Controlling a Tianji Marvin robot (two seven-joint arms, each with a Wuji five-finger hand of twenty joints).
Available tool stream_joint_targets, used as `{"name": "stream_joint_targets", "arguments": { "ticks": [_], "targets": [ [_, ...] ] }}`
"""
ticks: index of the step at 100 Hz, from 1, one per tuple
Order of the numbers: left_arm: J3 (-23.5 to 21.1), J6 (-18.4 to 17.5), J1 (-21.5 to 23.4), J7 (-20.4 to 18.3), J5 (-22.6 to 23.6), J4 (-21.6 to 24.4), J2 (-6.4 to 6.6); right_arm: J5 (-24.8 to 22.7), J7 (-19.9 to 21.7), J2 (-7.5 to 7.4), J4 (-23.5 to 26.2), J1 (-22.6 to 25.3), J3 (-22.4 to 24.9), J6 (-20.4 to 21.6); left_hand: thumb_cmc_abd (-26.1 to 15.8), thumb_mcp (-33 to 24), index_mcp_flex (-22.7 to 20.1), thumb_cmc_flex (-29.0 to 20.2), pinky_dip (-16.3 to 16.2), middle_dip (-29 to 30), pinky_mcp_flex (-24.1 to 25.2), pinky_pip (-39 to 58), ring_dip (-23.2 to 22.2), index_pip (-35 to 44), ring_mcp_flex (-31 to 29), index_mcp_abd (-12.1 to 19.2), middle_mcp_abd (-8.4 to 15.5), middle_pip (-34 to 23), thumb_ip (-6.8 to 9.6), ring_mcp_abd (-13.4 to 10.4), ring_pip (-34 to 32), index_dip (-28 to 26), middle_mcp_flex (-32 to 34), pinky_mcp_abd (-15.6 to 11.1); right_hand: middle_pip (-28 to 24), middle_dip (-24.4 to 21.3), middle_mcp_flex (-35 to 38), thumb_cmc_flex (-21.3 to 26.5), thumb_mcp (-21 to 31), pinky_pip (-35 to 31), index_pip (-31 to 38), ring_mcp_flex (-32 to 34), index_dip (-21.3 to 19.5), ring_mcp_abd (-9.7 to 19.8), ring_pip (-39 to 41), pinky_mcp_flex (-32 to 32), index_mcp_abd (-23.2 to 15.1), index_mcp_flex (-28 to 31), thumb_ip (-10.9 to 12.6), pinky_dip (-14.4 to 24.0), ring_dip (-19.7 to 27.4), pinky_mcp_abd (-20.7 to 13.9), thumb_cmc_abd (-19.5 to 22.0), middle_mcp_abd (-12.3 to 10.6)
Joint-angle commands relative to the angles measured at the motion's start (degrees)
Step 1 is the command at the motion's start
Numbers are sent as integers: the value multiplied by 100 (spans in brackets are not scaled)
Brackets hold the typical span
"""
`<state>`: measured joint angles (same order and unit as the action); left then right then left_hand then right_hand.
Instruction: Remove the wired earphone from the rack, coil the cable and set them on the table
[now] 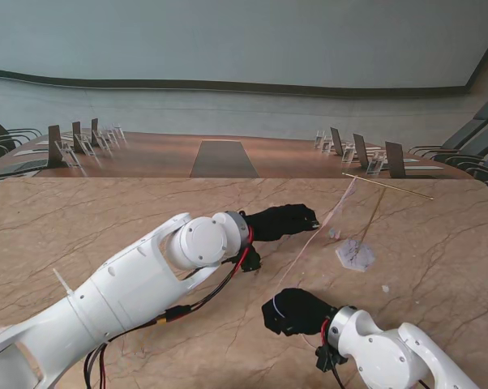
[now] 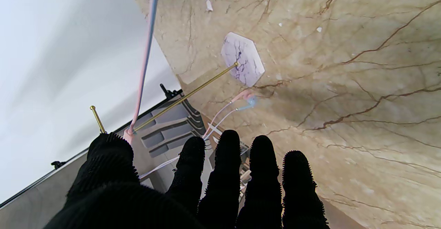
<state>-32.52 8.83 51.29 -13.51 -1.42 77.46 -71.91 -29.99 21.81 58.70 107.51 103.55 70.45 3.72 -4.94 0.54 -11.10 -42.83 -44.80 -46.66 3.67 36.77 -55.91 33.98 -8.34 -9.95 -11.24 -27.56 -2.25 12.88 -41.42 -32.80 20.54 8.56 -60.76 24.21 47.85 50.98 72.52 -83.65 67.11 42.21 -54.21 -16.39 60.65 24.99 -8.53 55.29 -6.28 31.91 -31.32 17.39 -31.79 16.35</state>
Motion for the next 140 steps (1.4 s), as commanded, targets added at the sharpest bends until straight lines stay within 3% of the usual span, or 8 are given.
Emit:
{"name": "stream_joint_targets", "arguments": {
  "ticks": [1,7,13,19,60,110,125,140],
  "targets": [
    [28,-28,-54,-10,-26,-59,-103,5,51,-11,19,12,-46,-21,-4,43,80,4,-250,125,62,440,60,-204,-136,-17,15,25,31,42,38,149,71,-31,-171,79,110,289,368,-308,220,223,-27,-404,276,2,-149,-47,-290,166,6,-123,-286,174],
    [71,-32,-116,-42,-68,-117,-129,3,62,-14,10,4,-65,-36,-43,56,36,-51,-860,170,-5,1659,111,-224,-235,-1,4,33,22,86,35,210,168,-95,-172,77,106,290,369,-308,227,216,-24,-409,276,0,-157,-48,-289,168,11,-128,-287,173],
    [105,-50,-171,-77,-136,-176,-160,13,71,-16,-2,-5,-83,-56,-60,64,-14,-67,-1003,200,-16,2284,147,-249,-248,23,1,44,17,103,39,244,207,-167,-175,75,102,295,374,-309,231,209,-16,-408,279,-4,-138,-40,-288,172,16,-126,-293,173],
    [135,-63,-218,-67,-175,-221,-197,14,79,-18,-19,-15,-98,-66,-40,47,-214,-138,-985,202,-59,2479,142,-228,-347,10,-44,18,15,172,-11,255,337,-127,-178,74,103,291,373,-312,232,217,-13,-401,286,2,-143,-48,-290,174,18,-130,-292,168],
    [331,-225,-515,-124,-323,-532,-373,20,98,-18,-56,5,-56,-127,-37,38,-324,-443,-718,109,-167,2663,93,-80,-627,147,28,-186,2,171,-206,231,648,-44,-200,64,122,296,405,-323,292,220,2,-425,311,-9,-152,-29,-291,196,36,-113,-318,174],
    [540,-406,-773,-298,-300,-650,-435,1,187,-31,-18,8,-53,-273,204,22,-536,-940,-570,-126,-490,2974,19,480,-1139,296,169,-637,36,122,-504,-19,1131,113,-203,58,116,290,405,-338,288,204,15,-435,329,-28,-172,-49,-290,216,38,-120,-319,189],
    [579,-415,-806,-318,-225,-622,-422,-5,197,-33,-28,-13,-75,-300,470,11,-495,-1232,-524,-285,-613,3149,-30,902,-1318,344,243,-897,19,105,-655,-292,1273,162,-203,55,117,290,407,-342,291,199,15,-441,329,-34,-178,-43,-287,220,41,-128,-319,195],
    [585,-403,-806,-285,-119,-587,-403,-7,200,-34,-34,-15,-86,-300,488,81,-444,-2059,-485,-419,-752,3315,-59,1580,-1512,486,296,-1110,-77,106,-787,-391,1493,197,-206,54,112,290,403,-344,288,192,17,-438,330,-42,-173,-51,-286,223,42,-131,-315,198]
  ]
}}
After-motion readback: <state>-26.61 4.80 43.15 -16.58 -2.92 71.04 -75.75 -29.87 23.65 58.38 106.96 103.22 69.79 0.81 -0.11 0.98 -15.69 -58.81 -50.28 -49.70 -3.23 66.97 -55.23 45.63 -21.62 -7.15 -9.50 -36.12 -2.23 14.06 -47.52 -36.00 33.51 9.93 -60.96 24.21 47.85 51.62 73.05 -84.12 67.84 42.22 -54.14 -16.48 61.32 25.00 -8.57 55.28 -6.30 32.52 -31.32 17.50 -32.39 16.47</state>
